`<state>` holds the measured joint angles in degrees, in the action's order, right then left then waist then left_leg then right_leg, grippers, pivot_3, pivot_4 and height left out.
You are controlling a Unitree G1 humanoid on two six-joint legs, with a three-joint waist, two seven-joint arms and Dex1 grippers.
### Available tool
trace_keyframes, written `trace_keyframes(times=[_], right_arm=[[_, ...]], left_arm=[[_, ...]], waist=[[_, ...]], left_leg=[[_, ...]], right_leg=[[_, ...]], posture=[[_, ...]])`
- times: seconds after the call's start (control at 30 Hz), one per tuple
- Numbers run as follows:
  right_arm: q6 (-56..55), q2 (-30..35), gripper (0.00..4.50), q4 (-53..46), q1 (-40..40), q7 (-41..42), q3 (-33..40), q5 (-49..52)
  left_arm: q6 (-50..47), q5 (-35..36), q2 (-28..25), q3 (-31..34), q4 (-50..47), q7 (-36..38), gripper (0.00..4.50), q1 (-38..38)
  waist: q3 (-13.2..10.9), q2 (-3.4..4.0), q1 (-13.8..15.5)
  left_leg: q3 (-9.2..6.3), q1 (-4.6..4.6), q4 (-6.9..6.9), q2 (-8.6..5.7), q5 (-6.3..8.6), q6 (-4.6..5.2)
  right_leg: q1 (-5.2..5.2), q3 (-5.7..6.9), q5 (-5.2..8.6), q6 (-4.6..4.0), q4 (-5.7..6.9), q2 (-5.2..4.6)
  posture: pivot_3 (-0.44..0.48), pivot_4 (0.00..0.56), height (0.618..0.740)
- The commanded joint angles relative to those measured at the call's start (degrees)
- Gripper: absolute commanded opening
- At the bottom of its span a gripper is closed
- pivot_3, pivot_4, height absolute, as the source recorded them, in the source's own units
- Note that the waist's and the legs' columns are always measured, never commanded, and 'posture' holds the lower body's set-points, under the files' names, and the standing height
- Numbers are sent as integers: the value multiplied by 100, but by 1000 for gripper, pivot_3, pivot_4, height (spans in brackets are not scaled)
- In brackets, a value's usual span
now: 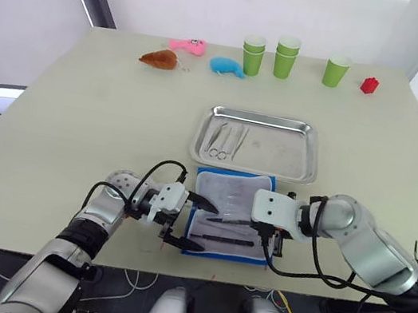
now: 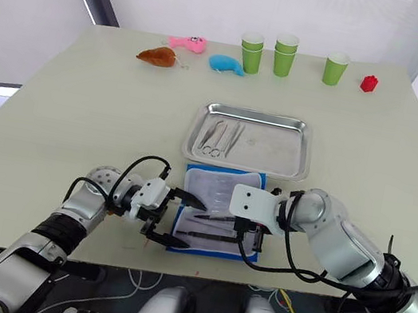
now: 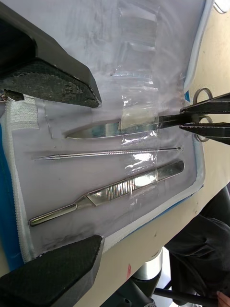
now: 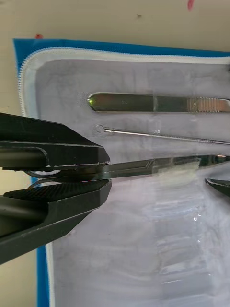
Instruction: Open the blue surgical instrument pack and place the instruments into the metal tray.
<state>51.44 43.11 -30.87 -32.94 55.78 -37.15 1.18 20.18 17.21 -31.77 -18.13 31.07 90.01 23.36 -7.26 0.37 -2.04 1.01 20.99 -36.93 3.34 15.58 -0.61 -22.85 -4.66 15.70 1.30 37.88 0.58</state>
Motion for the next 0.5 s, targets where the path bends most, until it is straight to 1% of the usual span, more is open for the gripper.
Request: trace_keyframes(times=[0.03, 0.3, 0.5], right_arm=[[4, 100, 135, -243, -114, 9, 145, -56], [-89, 745, 135, -500, 113, 293, 580, 162], [-235, 1304, 135, -682, 370, 520, 1117, 402]], left_arm=[[-353, -586, 39, -398, 585, 157, 4500, -347], [-360, -586, 53, -396, 590, 148, 4500, -375], [-335, -600, 43, -400, 605, 153, 4500, -403]], waist=[[0, 0, -2], [0, 0, 0], [-1, 0, -3]], left_leg=[[0, -1, 3, -3, 0, 0], [-3, 2, 10, -21, -2, 3], [-3, -2, 20, -22, -2, 3]], right_leg=[[0, 1, 1, 1, 0, -4], [1, 7, 11, 19, -2, -28], [2, 9, 11, 20, -6, -33]], posture=[[0, 150, 740], [0, 150, 740], [0, 150, 740]])
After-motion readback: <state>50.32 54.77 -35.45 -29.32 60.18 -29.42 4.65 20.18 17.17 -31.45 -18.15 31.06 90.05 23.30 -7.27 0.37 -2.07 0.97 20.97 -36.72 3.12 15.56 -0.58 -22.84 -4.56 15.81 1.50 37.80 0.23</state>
